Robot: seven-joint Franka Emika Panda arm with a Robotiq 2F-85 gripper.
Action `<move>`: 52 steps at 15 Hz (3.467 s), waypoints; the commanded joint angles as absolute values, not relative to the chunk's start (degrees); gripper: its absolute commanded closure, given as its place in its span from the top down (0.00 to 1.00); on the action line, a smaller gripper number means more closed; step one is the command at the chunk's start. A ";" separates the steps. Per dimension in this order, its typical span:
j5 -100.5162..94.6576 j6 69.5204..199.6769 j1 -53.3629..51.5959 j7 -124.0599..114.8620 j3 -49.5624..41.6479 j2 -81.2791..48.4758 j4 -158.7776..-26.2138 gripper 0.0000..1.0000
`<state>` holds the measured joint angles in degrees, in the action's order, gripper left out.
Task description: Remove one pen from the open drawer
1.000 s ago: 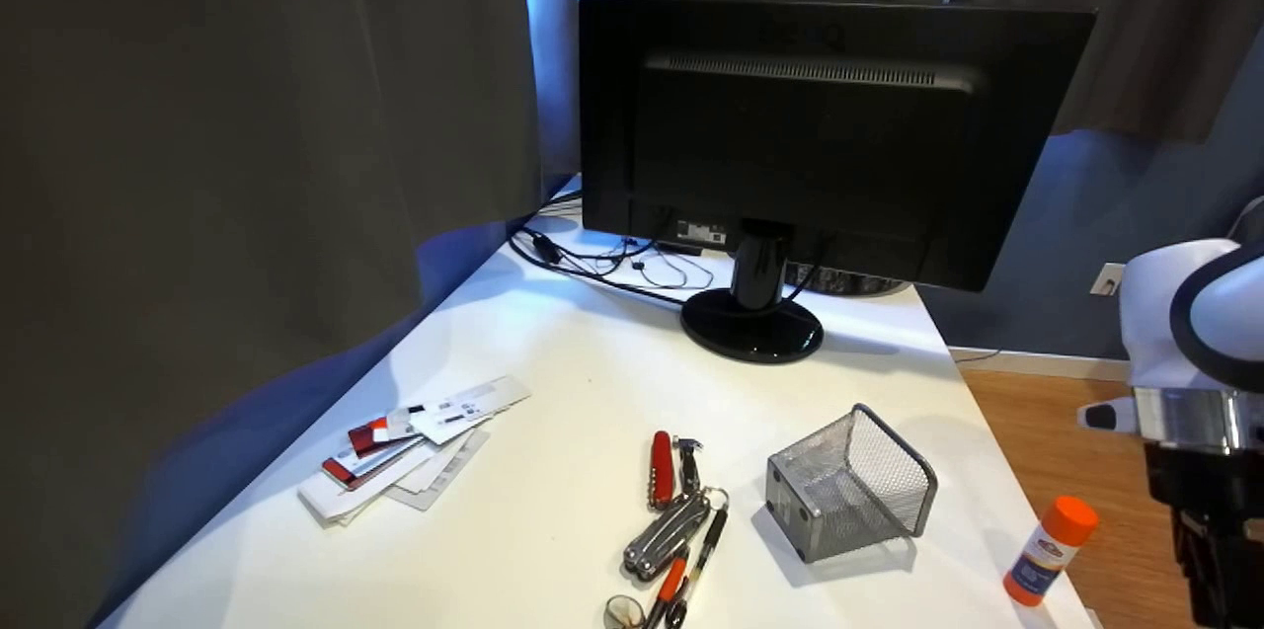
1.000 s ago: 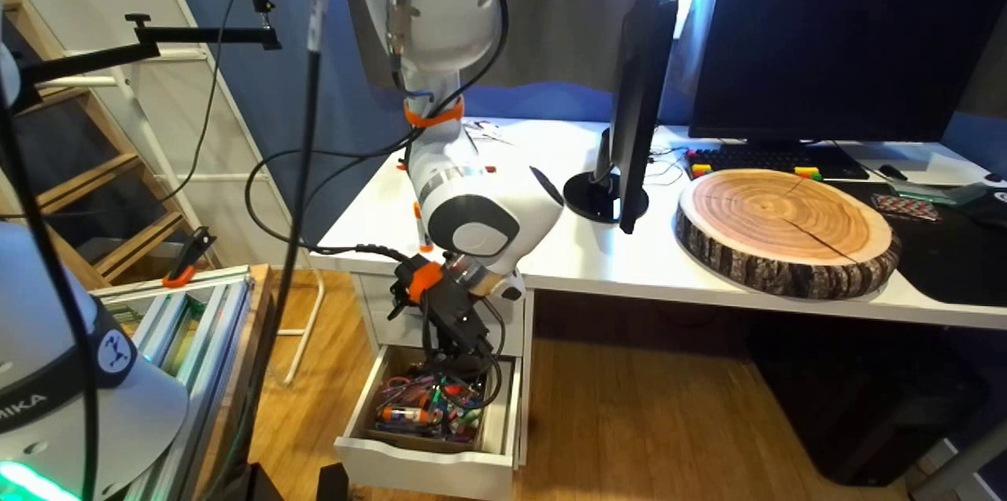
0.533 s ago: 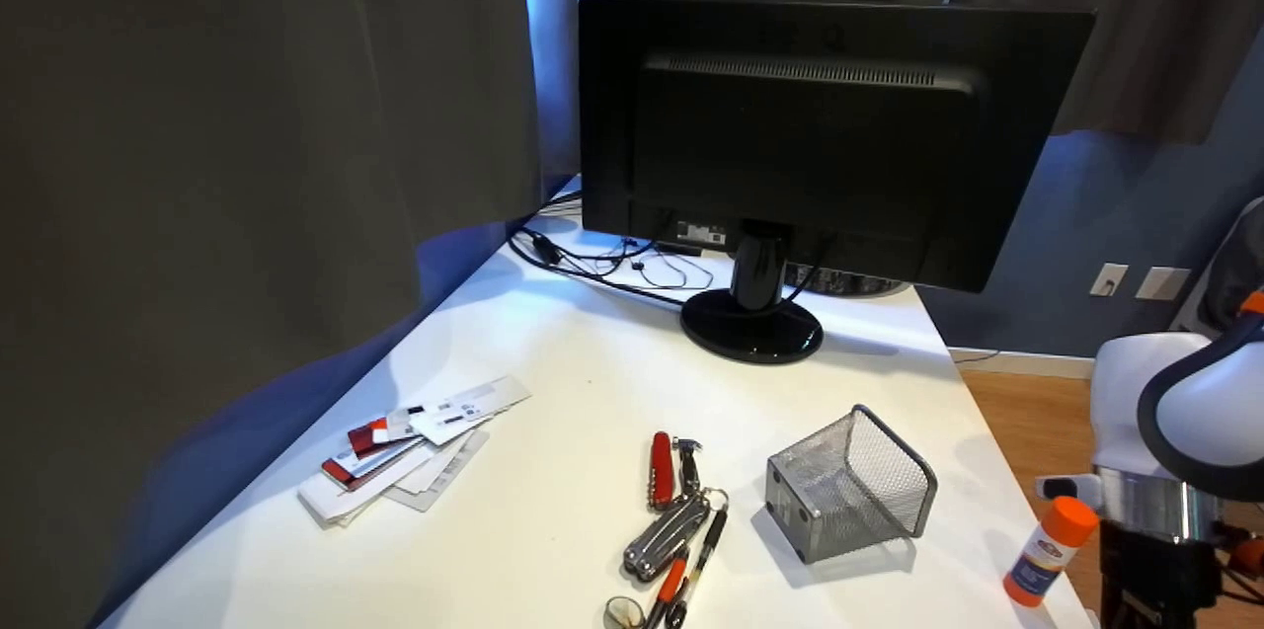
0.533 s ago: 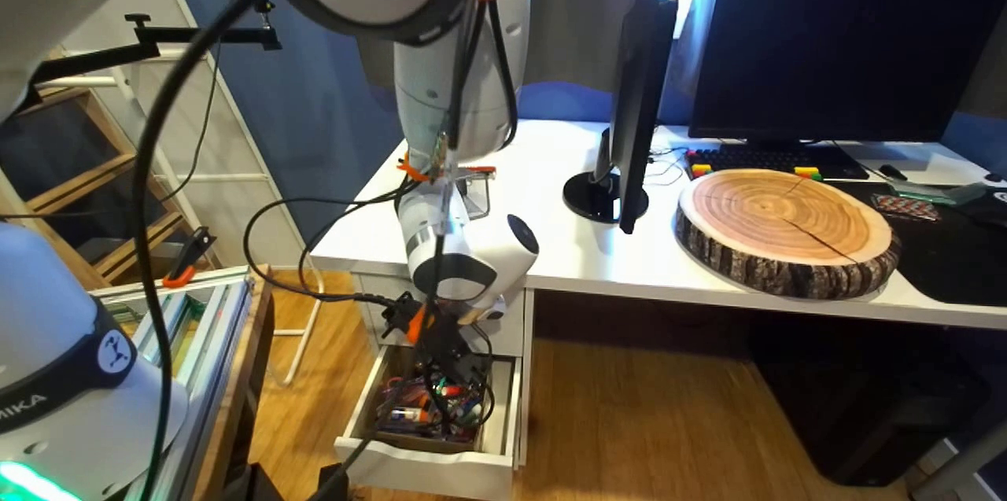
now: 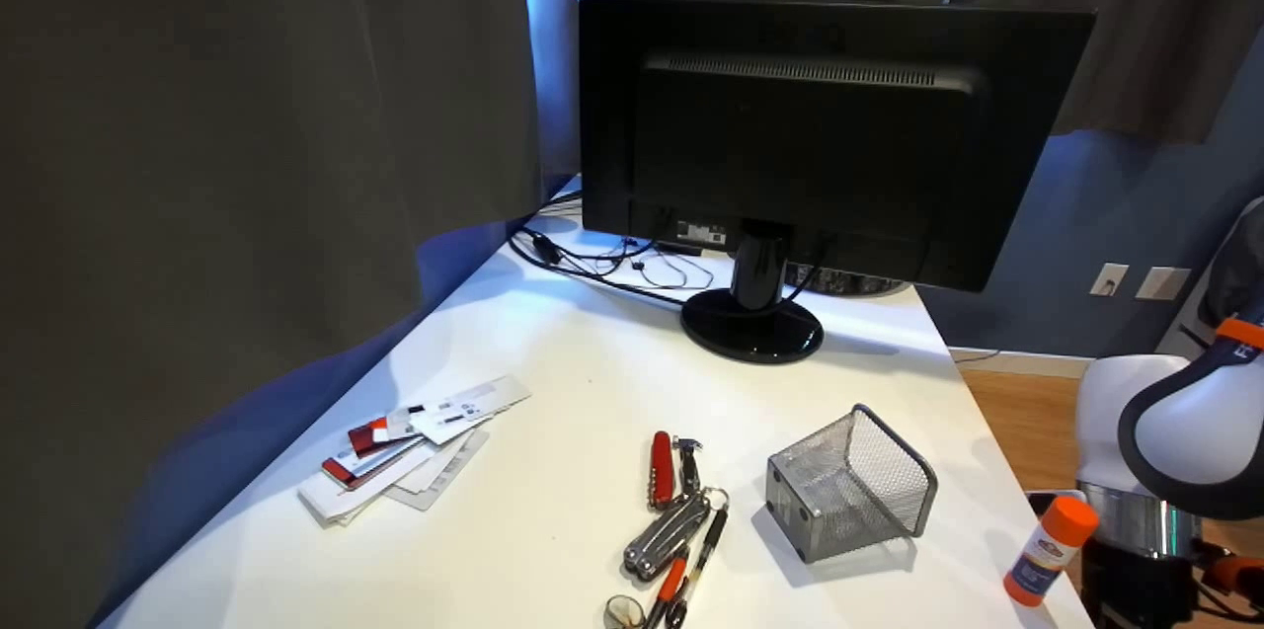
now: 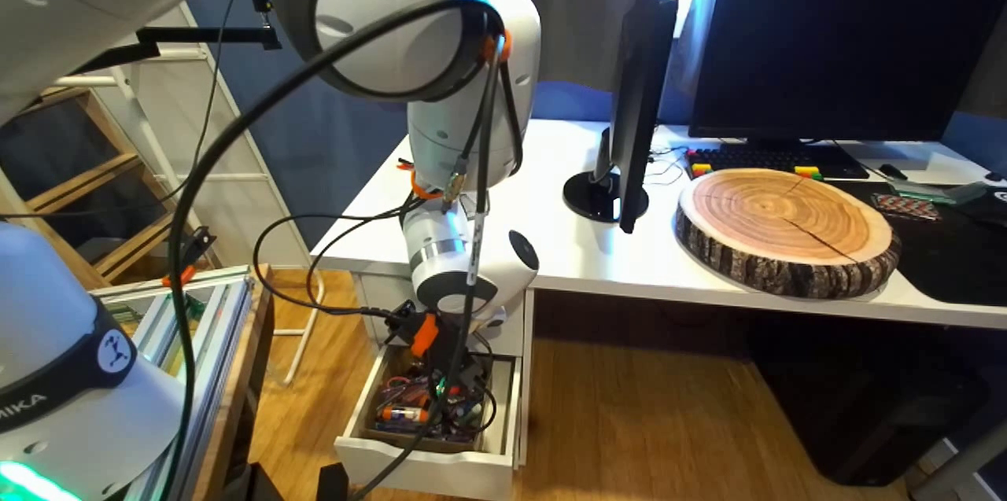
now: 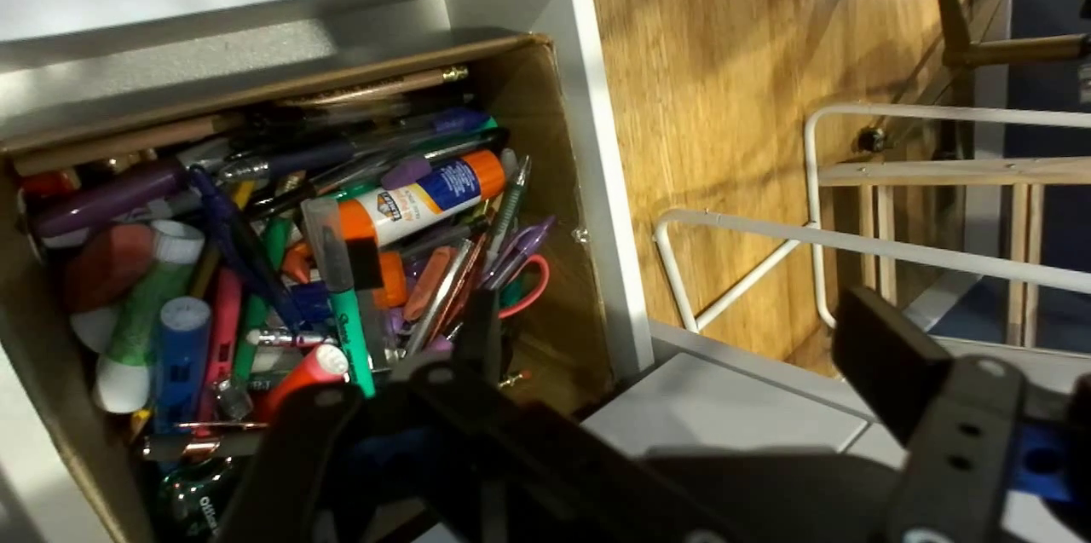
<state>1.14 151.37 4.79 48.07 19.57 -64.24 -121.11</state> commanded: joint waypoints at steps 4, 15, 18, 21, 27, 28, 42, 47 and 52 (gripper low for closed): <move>-2.48 154.53 5.73 49.30 19.90 -65.97 -120.60 1.00; -10.47 169.86 6.72 50.88 19.93 -75.09 -120.96 1.00; -12.81 173.38 5.67 50.28 19.12 -77.69 -119.85 1.00; -14.89 176.86 4.60 49.44 17.82 -79.01 -119.43 1.00; -15.70 178.86 1.18 46.69 14.88 -80.06 -117.09 1.00; -15.83 178.78 0.77 46.53 14.69 -80.41 -116.33 1.00; -16.03 178.65 -4.91 44.06 12.29 -84.56 -108.59 1.00; -16.31 178.98 -7.09 41.62 10.42 -84.96 -107.64 0.63; -16.68 180.05 -8.48 39.97 9.28 -84.87 -107.51 0.27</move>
